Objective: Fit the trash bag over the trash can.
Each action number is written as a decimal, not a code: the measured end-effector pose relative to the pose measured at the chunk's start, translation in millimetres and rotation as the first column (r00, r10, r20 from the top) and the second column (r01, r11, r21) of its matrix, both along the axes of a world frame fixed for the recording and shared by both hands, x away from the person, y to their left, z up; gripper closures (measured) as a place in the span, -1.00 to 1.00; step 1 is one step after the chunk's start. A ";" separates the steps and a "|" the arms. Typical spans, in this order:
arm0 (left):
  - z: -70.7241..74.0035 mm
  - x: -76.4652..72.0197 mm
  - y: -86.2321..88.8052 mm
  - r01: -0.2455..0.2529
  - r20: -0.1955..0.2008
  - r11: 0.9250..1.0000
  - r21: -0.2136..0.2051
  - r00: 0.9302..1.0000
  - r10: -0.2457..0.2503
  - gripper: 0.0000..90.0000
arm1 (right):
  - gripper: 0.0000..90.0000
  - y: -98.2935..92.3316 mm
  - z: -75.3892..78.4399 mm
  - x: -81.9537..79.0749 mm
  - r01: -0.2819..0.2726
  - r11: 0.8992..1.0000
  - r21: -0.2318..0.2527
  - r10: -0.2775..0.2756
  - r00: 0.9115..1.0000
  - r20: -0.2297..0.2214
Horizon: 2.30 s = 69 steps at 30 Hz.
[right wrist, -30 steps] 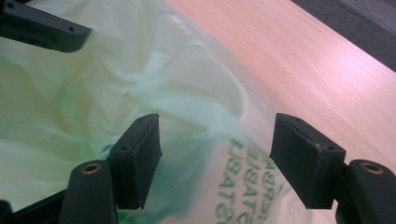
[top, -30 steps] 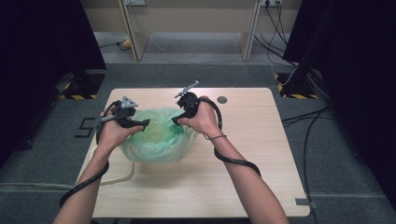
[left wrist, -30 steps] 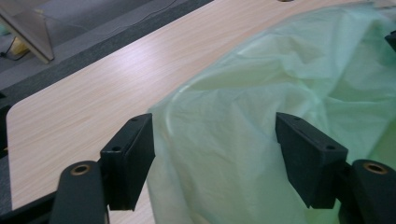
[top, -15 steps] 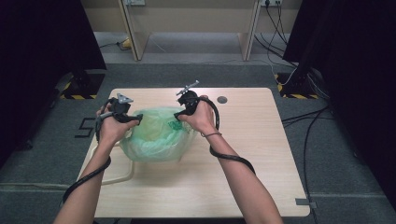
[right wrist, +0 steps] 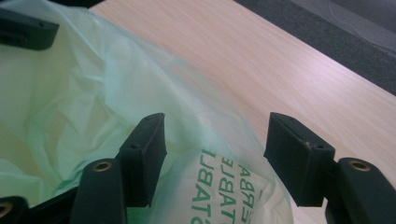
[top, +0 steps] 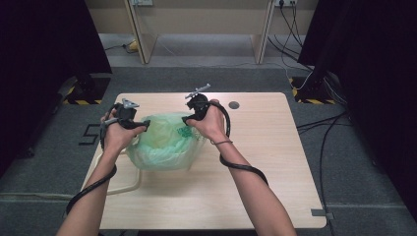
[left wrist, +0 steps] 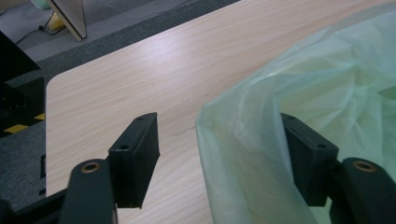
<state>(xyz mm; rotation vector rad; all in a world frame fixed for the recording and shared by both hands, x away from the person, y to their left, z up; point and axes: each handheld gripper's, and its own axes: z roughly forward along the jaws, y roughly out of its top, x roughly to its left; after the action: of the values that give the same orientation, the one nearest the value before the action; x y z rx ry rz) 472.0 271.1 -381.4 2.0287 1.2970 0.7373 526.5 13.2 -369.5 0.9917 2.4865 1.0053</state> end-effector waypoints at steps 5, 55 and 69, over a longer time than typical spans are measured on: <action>8.5 -15.6 -3.8 0.035 0.031 0.999 -0.018 0.999 -0.034 -0.33 | -0.31 -0.7 9.9 -15.1 -0.018 1.000 -0.001 0.018 1.000 -0.014; 15.2 -63.6 20.2 0.088 0.087 0.992 -0.091 0.993 -0.080 -0.40 | -0.26 -60.6 10.4 -40.0 0.045 0.993 0.108 -0.041 0.998 -0.041; 17.7 -76.5 33.3 0.071 0.110 0.988 -0.135 0.992 -0.056 -0.41 | -0.23 -83.9 5.5 -44.1 0.072 0.989 0.127 -0.067 0.997 -0.046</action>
<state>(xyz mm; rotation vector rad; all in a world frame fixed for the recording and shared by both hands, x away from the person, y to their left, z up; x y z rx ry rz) 395.5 304.4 -363.7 1.8849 1.1845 0.6965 482.5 -70.7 -364.0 1.1412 2.4274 1.1456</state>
